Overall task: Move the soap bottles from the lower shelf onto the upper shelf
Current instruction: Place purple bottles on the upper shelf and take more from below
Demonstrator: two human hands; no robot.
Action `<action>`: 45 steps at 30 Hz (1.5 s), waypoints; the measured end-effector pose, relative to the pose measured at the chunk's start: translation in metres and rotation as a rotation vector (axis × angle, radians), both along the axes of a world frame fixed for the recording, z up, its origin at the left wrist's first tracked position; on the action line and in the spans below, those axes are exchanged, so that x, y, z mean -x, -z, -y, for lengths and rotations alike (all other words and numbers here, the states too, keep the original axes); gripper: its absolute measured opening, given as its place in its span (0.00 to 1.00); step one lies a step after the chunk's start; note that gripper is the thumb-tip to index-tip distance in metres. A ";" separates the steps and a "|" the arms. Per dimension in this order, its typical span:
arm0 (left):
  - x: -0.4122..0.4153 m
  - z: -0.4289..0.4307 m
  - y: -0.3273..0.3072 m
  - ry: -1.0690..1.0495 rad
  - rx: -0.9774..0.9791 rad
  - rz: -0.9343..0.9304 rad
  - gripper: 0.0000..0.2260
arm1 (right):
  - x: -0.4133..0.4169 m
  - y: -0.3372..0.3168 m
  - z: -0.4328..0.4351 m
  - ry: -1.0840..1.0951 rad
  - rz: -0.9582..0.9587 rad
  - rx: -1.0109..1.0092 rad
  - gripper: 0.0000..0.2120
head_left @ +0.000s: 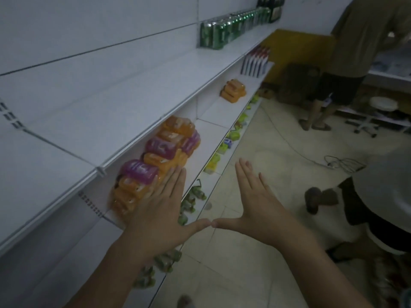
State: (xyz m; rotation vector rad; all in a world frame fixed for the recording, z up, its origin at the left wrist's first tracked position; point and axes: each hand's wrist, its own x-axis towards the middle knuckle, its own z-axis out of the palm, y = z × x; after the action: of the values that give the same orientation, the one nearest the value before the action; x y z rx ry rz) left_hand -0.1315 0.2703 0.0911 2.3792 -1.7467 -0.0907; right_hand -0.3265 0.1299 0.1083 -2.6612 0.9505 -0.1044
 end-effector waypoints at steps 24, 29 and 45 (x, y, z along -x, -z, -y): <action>-0.151 0.073 0.093 -0.637 -0.075 -0.258 0.49 | -0.252 0.106 0.153 -0.464 -0.079 -0.221 0.63; -0.166 0.108 0.132 -0.788 0.087 -0.620 0.41 | -0.307 0.149 0.168 -0.449 -0.107 -0.383 0.48; -0.195 0.184 0.212 -1.505 0.687 -1.307 0.28 | -0.392 0.218 0.167 -0.189 -0.088 -1.071 0.21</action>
State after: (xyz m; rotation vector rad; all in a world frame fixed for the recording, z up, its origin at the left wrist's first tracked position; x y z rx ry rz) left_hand 0.0632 0.0860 -0.1212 1.6590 0.5753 -0.5124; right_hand 0.0651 -0.0375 -0.1101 -1.7326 0.5230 0.4436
